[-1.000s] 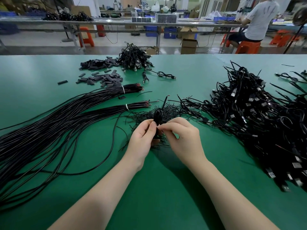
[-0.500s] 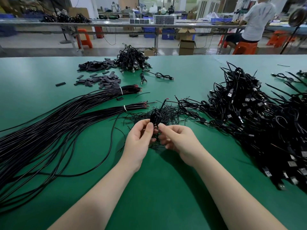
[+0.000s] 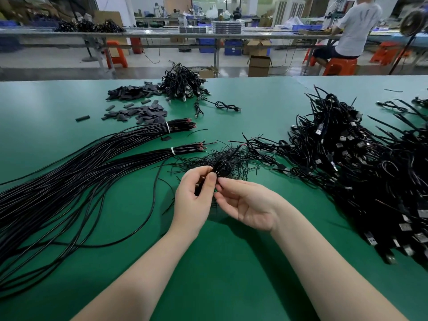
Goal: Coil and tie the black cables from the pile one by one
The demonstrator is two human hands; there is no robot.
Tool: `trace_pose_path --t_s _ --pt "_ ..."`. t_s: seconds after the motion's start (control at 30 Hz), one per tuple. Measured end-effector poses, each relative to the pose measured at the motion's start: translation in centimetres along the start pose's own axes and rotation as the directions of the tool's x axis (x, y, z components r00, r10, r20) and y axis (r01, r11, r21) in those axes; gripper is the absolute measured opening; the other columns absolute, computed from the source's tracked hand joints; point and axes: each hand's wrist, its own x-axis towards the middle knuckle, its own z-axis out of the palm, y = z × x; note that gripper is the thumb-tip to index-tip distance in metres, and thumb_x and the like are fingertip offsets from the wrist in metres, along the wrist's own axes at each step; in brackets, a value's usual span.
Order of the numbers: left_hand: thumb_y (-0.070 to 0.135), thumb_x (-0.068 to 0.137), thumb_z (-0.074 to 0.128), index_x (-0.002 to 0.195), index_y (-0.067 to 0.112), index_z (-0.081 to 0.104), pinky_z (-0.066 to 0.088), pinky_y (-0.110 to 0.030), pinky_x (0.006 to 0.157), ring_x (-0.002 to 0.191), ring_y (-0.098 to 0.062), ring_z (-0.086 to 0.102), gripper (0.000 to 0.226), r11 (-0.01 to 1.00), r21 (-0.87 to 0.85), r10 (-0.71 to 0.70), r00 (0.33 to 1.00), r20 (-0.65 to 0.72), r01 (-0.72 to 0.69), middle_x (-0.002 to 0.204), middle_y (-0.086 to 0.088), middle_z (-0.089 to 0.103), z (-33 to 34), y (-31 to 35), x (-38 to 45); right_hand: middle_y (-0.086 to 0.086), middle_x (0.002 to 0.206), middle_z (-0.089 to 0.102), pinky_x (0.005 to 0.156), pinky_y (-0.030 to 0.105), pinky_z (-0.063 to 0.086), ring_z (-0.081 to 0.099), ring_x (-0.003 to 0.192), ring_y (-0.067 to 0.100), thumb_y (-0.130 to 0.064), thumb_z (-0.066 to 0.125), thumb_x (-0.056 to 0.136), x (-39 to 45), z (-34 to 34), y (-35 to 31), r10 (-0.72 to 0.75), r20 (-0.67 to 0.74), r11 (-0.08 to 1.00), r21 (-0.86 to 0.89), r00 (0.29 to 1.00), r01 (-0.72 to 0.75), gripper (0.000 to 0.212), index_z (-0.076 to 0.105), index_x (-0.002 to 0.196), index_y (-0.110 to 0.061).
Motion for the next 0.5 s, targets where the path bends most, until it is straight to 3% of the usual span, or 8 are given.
trace_pose_path --t_s 0.13,0.2,0.23,0.3,0.37,0.4,0.47,0.5 --pt "0.030 0.095 0.058 0.092 0.033 0.064 0.049 -0.024 0.079 0.087 -0.007 0.062 0.007 0.996 -0.047 -0.075 0.997 0.027 0.076 0.092 0.009 0.068 -0.2 0.0 0.2 0.002 0.068 0.068 0.062 0.020 0.055 0.064 0.065 0.012 -0.007 0.069 0.085 0.6 0.4 1.0 -0.276 -0.020 0.935 -0.235 0.961 0.264 0.003 0.068 0.083 -0.005" --pt "0.034 0.092 0.055 0.086 0.030 0.065 0.047 -0.015 0.072 0.079 -0.001 0.061 0.013 0.996 -0.053 -0.071 0.997 0.024 0.072 0.081 0.015 0.068 -0.3 0.1 0.3 -0.004 0.064 0.066 0.061 0.019 0.052 0.061 0.062 0.007 -0.007 0.070 0.086 0.8 0.5 1.3 -0.497 -0.016 0.762 -0.485 0.867 0.428 0.006 0.068 0.081 -0.009" --pt "0.034 0.092 0.054 0.083 0.031 0.066 0.045 -0.012 0.068 0.075 0.002 0.059 0.015 0.997 -0.045 -0.063 0.998 0.020 0.064 0.077 0.017 0.067 -0.3 0.1 0.3 -0.007 0.065 0.065 0.061 0.019 0.049 0.059 0.061 0.005 -0.008 0.071 0.085 0.8 0.4 1.3 -0.612 0.028 0.589 -0.651 0.790 0.480 0.007 0.068 0.080 -0.011" --pt "0.033 0.092 0.055 0.078 0.033 0.067 0.043 -0.010 0.061 0.066 0.004 0.056 0.019 0.996 -0.045 -0.075 0.997 0.014 0.076 0.070 0.019 0.064 -0.3 0.1 0.2 -0.006 0.074 0.066 0.066 0.025 0.050 0.061 0.069 0.010 -0.006 0.070 0.085 0.9 -0.2 1.2 -0.777 0.274 0.024 -0.887 0.567 0.462 0.006 0.068 0.082 -0.011" --pt "0.034 0.092 0.056 0.074 0.035 0.067 0.041 -0.012 0.055 0.059 0.003 0.050 0.021 0.994 -0.041 -0.101 0.995 0.010 0.102 0.064 0.019 0.060 -0.2 0.0 0.1 0.005 0.079 0.067 0.067 0.034 0.053 0.063 0.076 0.025 0.003 0.068 0.082 1.1 -0.8 1.2 -0.707 0.624 -0.526 -0.778 0.333 0.343 0.007 0.069 0.083 -0.004" --pt "0.034 0.092 0.056 0.073 0.034 0.067 0.041 -0.013 0.056 0.060 0.002 0.050 0.021 0.993 -0.041 -0.109 0.994 0.008 0.109 0.063 0.019 0.060 -0.2 0.0 0.1 0.009 0.078 0.066 0.065 0.036 0.053 0.063 0.074 0.030 0.006 0.068 0.080 1.2 -1.1 1.4 -0.637 0.726 -0.661 -0.688 0.259 0.301 0.007 0.069 0.081 -0.001" --pt "0.035 0.091 0.057 0.076 0.031 0.068 0.044 -0.013 0.062 0.065 0.002 0.054 0.019 0.992 -0.060 -0.115 0.993 0.001 0.115 0.068 0.018 0.063 -0.3 0.1 0.1 0.009 0.079 0.067 0.065 0.035 0.054 0.064 0.074 0.030 0.005 0.069 0.079 1.5 -1.2 1.7 -0.651 0.725 -0.652 -0.686 0.225 0.323 0.007 0.071 0.082 -0.001" --pt "0.036 0.090 0.057 0.079 0.031 0.068 0.044 -0.012 0.063 0.067 0.004 0.055 0.016 0.991 -0.066 -0.114 0.994 -0.007 0.113 0.070 0.019 0.065 -0.3 0.1 0.1 0.005 0.081 0.069 0.067 0.033 0.055 0.065 0.077 0.024 0.000 0.071 0.081 1.5 -1.2 1.7 -0.726 0.633 -0.522 -0.762 0.268 0.383 0.007 0.073 0.085 -0.005"
